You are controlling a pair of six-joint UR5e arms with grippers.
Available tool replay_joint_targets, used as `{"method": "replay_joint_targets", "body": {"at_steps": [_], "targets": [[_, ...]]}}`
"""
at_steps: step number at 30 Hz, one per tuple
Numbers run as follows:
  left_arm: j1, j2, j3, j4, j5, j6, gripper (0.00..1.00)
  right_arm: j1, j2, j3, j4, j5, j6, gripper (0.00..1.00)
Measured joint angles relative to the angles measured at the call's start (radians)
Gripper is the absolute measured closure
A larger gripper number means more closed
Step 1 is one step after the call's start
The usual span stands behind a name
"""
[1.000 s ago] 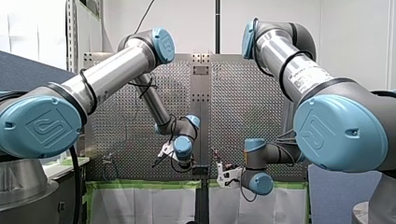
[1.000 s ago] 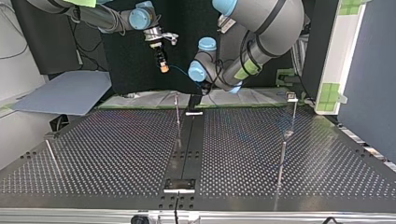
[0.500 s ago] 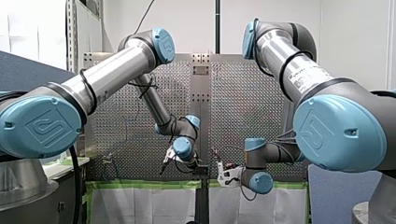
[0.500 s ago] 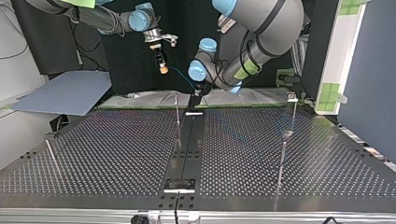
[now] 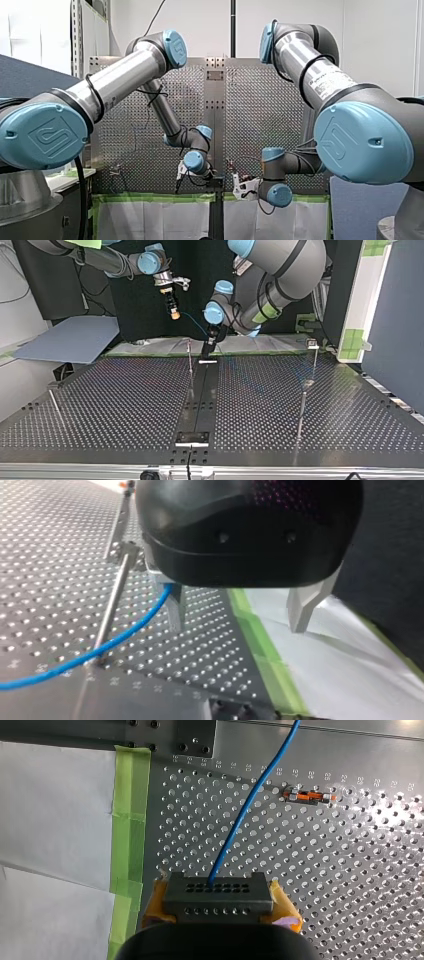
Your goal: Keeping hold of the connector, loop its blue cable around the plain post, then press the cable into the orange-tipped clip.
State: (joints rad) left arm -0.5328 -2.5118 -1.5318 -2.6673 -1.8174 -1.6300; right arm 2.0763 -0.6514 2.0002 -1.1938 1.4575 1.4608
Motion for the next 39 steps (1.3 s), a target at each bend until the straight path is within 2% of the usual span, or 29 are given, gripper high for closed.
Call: {"method": "replay_joint_targets", "body": {"at_steps": [2,3,4,5,6,8,9,11,13,19,29,39], "targets": [[0.001,0.0,-0.001,0.01,-0.012,-0.01,0.23,0.0,0.0,0.0,0.0,0.0,0.0,1.0],[0.001,0.0,-0.001,0.015,-0.018,-0.014,0.23,0.0,0.0,0.0,0.0,0.0,0.0,1.0],[0.001,0.0,-0.001,0.02,-0.022,-0.015,0.38,0.0,0.0,0.0,0.0,0.0,0.0,1.0],[0.001,0.0,-0.002,0.024,-0.024,-0.017,0.49,0.0,0.0,0.0,0.0,0.0,0.0,1.0],[0.001,0.0,-0.002,0.03,-0.027,-0.018,0.49,0.0,0.0,0.0,0.0,0.0,0.0,1.0],[0.0,0.0,-0.002,0.038,-0.029,-0.018,0.77,0.0,0.0,0.0,0.0,0.0,0.0,1.0],[-0.001,0.0,-0.002,0.042,-0.029,-0.019,0.77,0.0,0.0,0.0,0.0,0.0,0.0,1.0],[-0.002,0.0,-0.002,0.047,-0.03,-0.018,0.97,0.0,0.0,0.0,0.0,0.0,-0.001,1.0],[-0.003,0.0,-0.002,0.051,-0.03,-0.015,1.0,0.0,0.0,0.0,0.0,0.0,-0.002,1.0],[-0.005,0.0,-0.009,0.073,-0.03,0.004,1.0,-0.001,0.0,0.0,0.001,0.002,-0.003,1.0],[-0.007,0.0,-0.044,0.155,-0.031,0.007,1.0,-0.005,0.0,-0.005,0.004,0.005,-0.003,1.0],[-0.016,0.0,-0.048,0.245,-0.032,-0.002,1.0,-0.017,0.0,-0.037,0.046,0.01,-0.003,1.0]]}}
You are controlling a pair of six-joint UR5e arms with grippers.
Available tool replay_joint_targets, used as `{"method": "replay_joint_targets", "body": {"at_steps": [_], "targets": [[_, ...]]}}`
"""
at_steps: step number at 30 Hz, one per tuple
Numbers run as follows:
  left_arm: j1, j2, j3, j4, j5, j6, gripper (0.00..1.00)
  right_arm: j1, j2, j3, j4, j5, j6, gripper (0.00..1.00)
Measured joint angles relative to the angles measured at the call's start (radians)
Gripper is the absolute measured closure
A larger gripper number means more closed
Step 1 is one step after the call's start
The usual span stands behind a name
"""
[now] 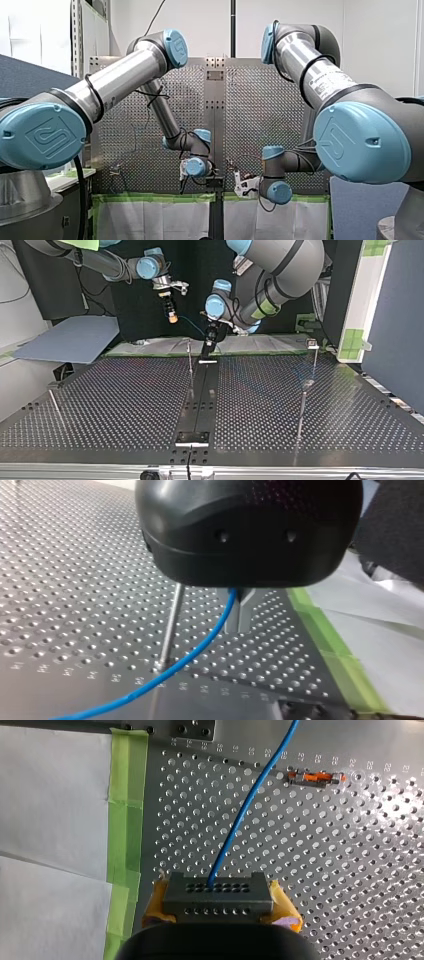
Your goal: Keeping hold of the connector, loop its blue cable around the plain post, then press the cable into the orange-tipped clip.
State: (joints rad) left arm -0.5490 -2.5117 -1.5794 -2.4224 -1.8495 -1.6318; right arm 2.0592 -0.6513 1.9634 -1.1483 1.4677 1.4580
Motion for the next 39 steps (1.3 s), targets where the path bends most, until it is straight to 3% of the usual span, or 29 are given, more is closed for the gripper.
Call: {"method": "replay_joint_targets", "body": {"at_steps": [5,14,25,31,39], "targets": [[-0.001,0.0,0.001,0.032,-0.018,-0.013,1.0,-0.01,0.0,-0.016,0.019,0.0,0.0,1.0],[-0.004,-0.001,0.011,0.039,-0.087,0.013,1.0,-0.034,0.0,-0.062,0.056,-0.001,-0.002,1.0],[-0.019,-0.005,0.06,-0.014,-0.058,0.021,1.0,-0.07,0.0,-0.081,0.066,-0.002,-0.005,1.0],[-0.029,-0.049,0.104,-0.061,-0.055,0.031,1.0,-0.085,0.0,-0.083,0.069,-0.002,-0.019,1.0],[-0.024,-0.071,0.124,-0.061,-0.058,-0.015,1.0,-0.099,0.001,-0.083,0.07,-0.002,-0.026,1.0]]}}
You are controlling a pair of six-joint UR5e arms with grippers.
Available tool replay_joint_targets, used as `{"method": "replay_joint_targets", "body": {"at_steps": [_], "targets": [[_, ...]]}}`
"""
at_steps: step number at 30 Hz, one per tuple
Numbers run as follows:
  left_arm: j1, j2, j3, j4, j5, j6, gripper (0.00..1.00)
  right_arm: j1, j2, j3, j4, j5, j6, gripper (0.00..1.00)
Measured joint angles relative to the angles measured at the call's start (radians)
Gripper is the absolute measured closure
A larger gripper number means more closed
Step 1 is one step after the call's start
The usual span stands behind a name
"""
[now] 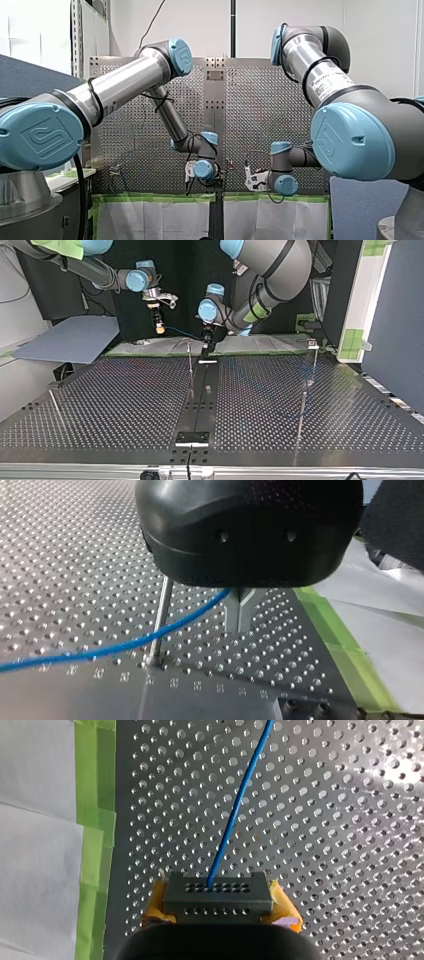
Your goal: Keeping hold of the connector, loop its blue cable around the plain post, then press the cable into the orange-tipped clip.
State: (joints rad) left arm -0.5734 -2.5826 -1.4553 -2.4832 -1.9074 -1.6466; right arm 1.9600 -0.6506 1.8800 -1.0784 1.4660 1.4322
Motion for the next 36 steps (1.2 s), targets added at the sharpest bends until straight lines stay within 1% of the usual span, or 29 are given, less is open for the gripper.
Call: {"method": "replay_joint_targets", "body": {"at_steps": [10,16,22,28,31,36], "targets": [[0.022,0.0,0.008,0.005,-0.013,-0.024,1.0,-0.015,0.001,-0.01,-0.002,-0.001,0.0,1.0],[0.032,0.0,0.033,0.001,-0.01,-0.042,1.0,-0.024,0.002,-0.022,0.003,-0.003,-0.001,1.0],[0.033,0.0,0.077,-0.035,-0.009,-0.044,1.0,-0.034,0.001,-0.034,0.013,-0.004,-0.001,1.0],[0.035,0.0,0.107,-0.06,-0.01,-0.043,1.0,-0.043,0.001,-0.047,0.021,-0.007,-0.001,1.0],[0.037,0.0,0.123,-0.073,-0.011,-0.043,1.0,-0.046,0.001,-0.062,0.036,-0.008,-0.005,1.0],[0.039,0.0,0.155,-0.106,-0.015,-0.044,1.0,-0.048,0.001,-0.099,0.082,-0.008,-0.022,1.0]]}}
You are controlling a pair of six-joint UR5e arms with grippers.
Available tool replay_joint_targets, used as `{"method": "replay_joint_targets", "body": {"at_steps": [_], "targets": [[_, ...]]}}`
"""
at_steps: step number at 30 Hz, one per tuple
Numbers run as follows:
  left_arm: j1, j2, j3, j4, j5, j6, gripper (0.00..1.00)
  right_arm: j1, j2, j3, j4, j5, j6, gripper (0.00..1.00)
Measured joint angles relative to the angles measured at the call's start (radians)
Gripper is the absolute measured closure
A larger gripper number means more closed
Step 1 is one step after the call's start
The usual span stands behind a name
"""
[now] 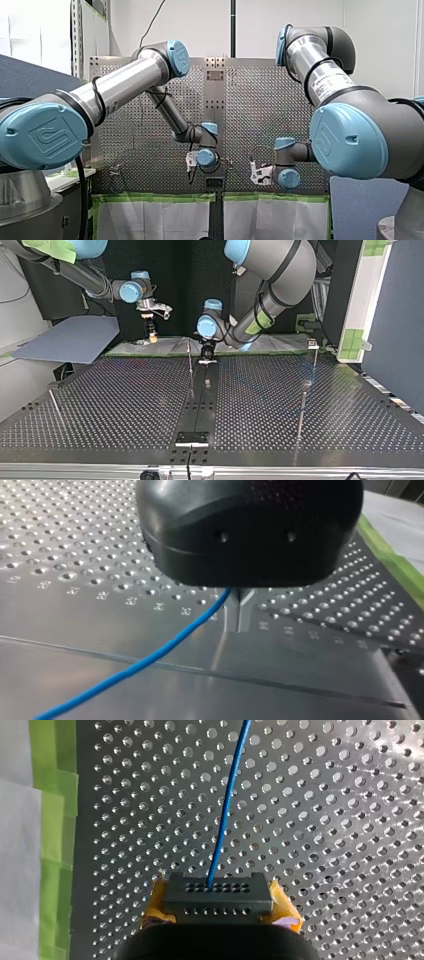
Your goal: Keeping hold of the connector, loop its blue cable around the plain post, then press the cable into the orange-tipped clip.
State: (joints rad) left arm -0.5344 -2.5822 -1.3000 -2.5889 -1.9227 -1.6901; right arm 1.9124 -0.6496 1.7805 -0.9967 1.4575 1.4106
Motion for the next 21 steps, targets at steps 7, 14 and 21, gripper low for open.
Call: {"method": "replay_joint_targets", "body": {"at_steps": [7,14,21], "targets": [[0.0,0.0,0.019,-0.019,-0.015,0.0,1.0,-0.003,0.0,-0.06,0.065,0.0,-0.024,1.0],[0.0,0.0,0.021,-0.021,-0.033,0.0,1.0,-0.005,0.0,-0.119,0.123,0.0,-0.033,1.0],[0.001,0.0,0.021,-0.021,-0.041,0.0,1.0,-0.006,0.0,-0.154,0.166,0.0,-0.048,1.0]]}}
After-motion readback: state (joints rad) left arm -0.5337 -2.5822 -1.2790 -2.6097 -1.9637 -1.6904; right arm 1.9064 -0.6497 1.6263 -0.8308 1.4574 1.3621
